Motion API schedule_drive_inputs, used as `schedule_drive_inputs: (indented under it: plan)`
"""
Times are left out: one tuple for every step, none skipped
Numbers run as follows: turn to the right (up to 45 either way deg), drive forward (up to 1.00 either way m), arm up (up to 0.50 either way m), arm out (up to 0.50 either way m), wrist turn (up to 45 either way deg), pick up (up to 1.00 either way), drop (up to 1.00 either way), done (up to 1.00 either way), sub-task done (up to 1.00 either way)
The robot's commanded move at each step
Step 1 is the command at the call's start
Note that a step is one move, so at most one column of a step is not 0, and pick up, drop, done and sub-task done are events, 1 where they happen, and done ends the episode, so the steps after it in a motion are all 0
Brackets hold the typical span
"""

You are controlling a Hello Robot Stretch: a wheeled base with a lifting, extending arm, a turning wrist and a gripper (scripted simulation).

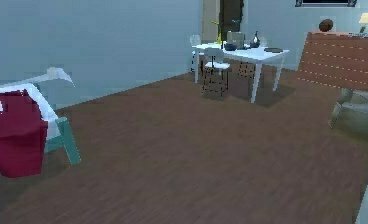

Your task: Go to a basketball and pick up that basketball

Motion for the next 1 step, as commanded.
schedule_drive_inputs:
  plan:
    - [0.0, 0.30, 0.00, 0.00, 0.0, 0.00, 0.00, 0.00, 0.00]
